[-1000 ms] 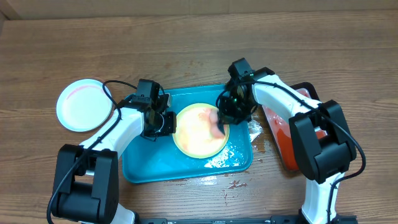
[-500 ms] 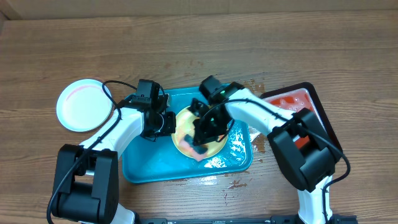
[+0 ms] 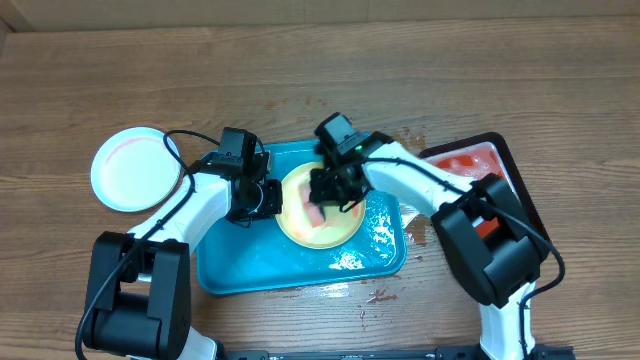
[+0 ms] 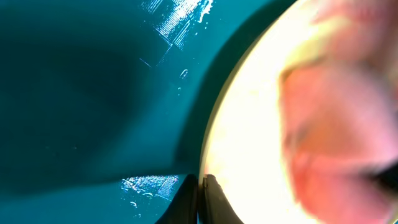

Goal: Clean dirty plates on tray and stack at the side
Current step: 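Scrub the yellow plate with the sponge while the left gripper holds it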

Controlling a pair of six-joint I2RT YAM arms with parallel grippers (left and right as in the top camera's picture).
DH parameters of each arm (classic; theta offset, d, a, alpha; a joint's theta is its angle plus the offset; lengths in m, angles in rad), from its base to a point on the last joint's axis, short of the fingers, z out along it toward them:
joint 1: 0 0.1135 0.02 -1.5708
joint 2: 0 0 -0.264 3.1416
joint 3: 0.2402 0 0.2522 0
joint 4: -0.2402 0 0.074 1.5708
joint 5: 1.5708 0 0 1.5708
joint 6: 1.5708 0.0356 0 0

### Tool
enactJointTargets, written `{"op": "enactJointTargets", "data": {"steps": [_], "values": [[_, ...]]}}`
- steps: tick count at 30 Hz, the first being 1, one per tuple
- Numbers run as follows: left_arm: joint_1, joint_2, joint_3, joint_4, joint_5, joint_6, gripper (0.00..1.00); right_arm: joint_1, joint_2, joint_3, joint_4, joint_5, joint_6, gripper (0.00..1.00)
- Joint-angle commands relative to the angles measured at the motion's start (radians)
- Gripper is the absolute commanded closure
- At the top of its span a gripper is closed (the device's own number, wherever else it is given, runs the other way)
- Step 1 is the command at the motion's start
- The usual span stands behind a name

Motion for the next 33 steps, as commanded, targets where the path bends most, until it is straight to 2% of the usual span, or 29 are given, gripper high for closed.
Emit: {"op": "enactJointTargets", "data": {"steps": [1,11,15,21,26,33], "values": [[0.01,-0.002,0.0,-0.006,-0.026,-0.01,0.96,-0.057,0.006,-0.005,-0.003,0.235,0.093,0.96],[0.01,-0.002,0.0,-0.008,-0.026,-0.01,0.96,-0.152,0.006,-0.003,0.03,0.341,0.095,0.96],[0.01,-0.002,0.0,-0.012,-0.026,-0.018,0.95,-0.171,0.006,0.037,-0.12,0.341,0.082,0.96],[0.01,-0.002,0.0,-0.013,-0.027,-0.018,0.95,-0.173,0.006,0.163,-0.404,0.333,-0.057,0.96],[0.01,-0.002,0.0,-0.011,-0.026,-0.018,0.95,-0.172,0.006,0.194,-0.45,0.116,-0.182,0.96],[0.01,-0.002,0.0,-0.012,-0.026,-0.017,0.95,-0.155,0.008,0.191,-0.383,-0.056,-0.165,0.96]]}}
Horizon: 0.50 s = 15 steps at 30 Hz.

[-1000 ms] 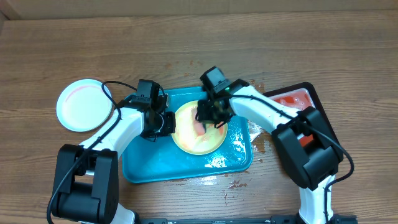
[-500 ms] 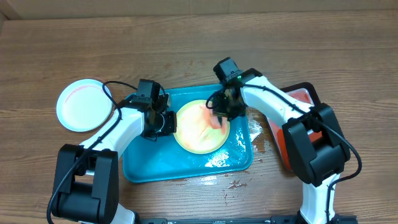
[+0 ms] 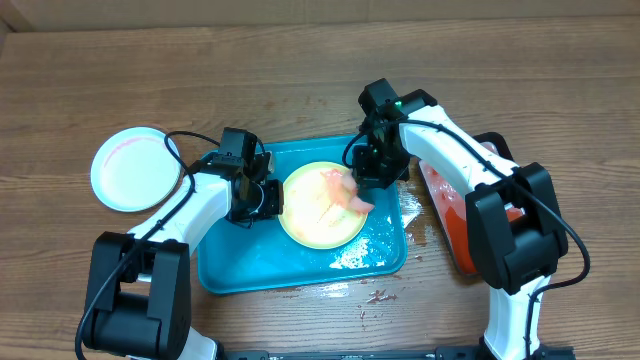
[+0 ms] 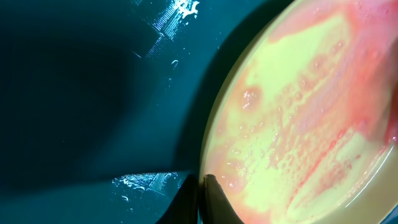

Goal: Clean dirty plates on tray and stack at the side
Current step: 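Scrub the yellow plate with the sponge while the left gripper holds it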

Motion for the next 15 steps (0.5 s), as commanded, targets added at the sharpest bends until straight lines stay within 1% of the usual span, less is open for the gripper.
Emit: {"op": "enactJointTargets", "data": {"steps": [1,10,13,15], "values": [[0.011,-0.001,0.0,-0.007,-0.054,-0.013,0.96,0.021,0.013,0.018,0.024,-0.113,0.001,0.96],[0.011,-0.001,0.0,-0.014,-0.054,-0.013,0.95,0.086,0.055,-0.082,0.131,-0.112,0.229,0.96],[0.011,-0.001,0.0,-0.018,-0.054,-0.005,0.95,0.084,0.08,-0.114,0.182,-0.045,0.338,0.96],[0.011,-0.001,0.0,-0.024,-0.054,0.0,0.95,0.074,0.084,-0.114,0.214,0.018,0.373,0.96]]}}
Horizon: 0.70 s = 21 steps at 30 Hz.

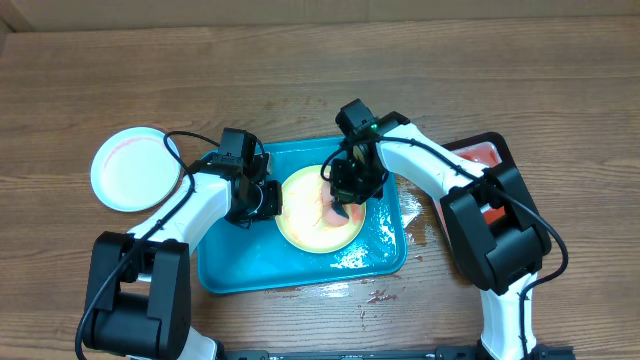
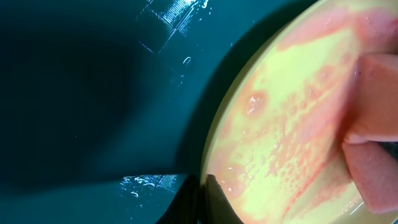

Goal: Clean dirty plates on tray and stack at the side
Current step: 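Scrub the yellow plate with the sponge while the left gripper holds it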

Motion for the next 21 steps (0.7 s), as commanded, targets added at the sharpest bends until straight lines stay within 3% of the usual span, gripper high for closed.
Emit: {"op": "enactJointTargets", "data": {"steps": [1,12,21], "values": [[0.01,-0.001,0.0,-0.015,-0.031,0.004,0.95,-0.016,0.041,-0.027,0.058,0.13,0.121,0.96],[0.01,-0.001,0.0,-0.019,-0.031,0.018,0.96,-0.058,0.041,-0.003,0.165,0.249,0.286,0.96],[0.01,-0.001,0.0,-0.018,-0.032,0.016,0.95,-0.058,0.04,-0.002,-0.056,0.354,0.344,0.96]]}}
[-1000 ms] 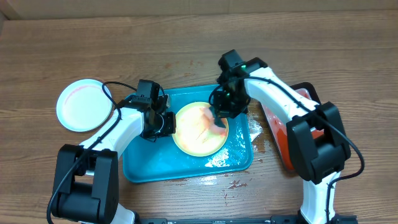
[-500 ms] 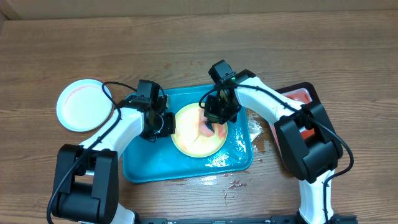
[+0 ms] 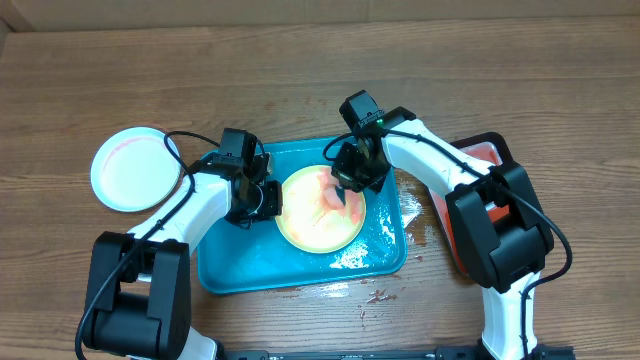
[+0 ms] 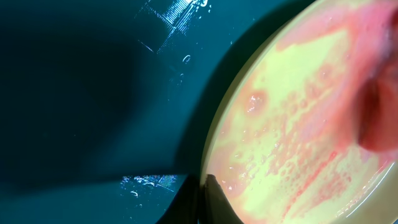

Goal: Clean dirty plates on tray and stack at the side
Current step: 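Scrub the yellow plate with the sponge while the left gripper holds it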

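A yellow plate (image 3: 318, 225) smeared with pink streaks lies on the blue tray (image 3: 230, 262). My left gripper (image 3: 270, 200) is shut on the plate's left rim; in the left wrist view its fingers (image 4: 211, 200) pinch the rim of the plate (image 4: 280, 143) over the tray (image 4: 93, 93). My right gripper (image 3: 350, 180) is over the plate's upper right part, shut on a pink sponge (image 3: 334, 197) that presses on the plate. The sponge (image 4: 380, 115) shows blurred at the right of the left wrist view.
A white plate (image 3: 135, 168) sits on the table at the left. A dark tray with red contents (image 3: 480, 158) lies at the right, partly under my right arm. Wet foam (image 3: 352, 258) lies on the blue tray's lower right, crumbs (image 3: 380, 295) on the table in front.
My right gripper and the sponge have shifted slightly up and to the right on the plate. My left gripper stays shut on the rim in the same place.
First the sponge was on the plate's middle. Then my right gripper stood at the plate's right edge, leaving pink streaks bare. After that the sponge was back on the plate's centre right, and now it is on the upper right. My left gripper held the rim throughout.
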Controlling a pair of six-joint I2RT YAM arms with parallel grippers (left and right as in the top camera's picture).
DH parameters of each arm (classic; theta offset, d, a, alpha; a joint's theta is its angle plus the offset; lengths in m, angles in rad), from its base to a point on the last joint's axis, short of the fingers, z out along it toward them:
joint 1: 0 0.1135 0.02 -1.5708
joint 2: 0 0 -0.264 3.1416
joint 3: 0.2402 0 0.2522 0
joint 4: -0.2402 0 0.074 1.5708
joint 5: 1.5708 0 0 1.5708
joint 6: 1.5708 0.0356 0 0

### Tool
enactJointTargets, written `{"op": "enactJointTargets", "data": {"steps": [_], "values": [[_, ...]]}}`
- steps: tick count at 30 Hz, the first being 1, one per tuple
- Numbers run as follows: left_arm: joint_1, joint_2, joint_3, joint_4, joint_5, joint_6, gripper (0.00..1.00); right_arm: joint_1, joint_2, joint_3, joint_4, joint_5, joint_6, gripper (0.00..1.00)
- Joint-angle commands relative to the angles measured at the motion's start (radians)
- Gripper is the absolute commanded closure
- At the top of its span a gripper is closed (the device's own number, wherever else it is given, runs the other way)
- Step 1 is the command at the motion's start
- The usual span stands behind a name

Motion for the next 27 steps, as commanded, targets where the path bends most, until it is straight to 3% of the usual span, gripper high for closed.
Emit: {"op": "enactJointTargets", "data": {"steps": [1,8,17,27], "values": [[0.01,-0.001,0.0,-0.014,-0.032,0.013,0.95,-0.03,0.04,-0.025,-0.115,0.268,0.032,0.96],[0.01,-0.001,0.0,-0.013,-0.033,0.014,0.96,-0.029,0.04,-0.025,-0.182,0.27,0.002,0.96],[0.01,-0.001,0.0,-0.013,-0.032,0.014,0.96,-0.029,0.04,-0.026,0.045,0.102,-0.068,0.96],[0.01,-0.001,0.0,-0.015,-0.024,0.027,0.95,-0.019,0.042,-0.027,0.16,0.021,-0.044,0.96]]}}
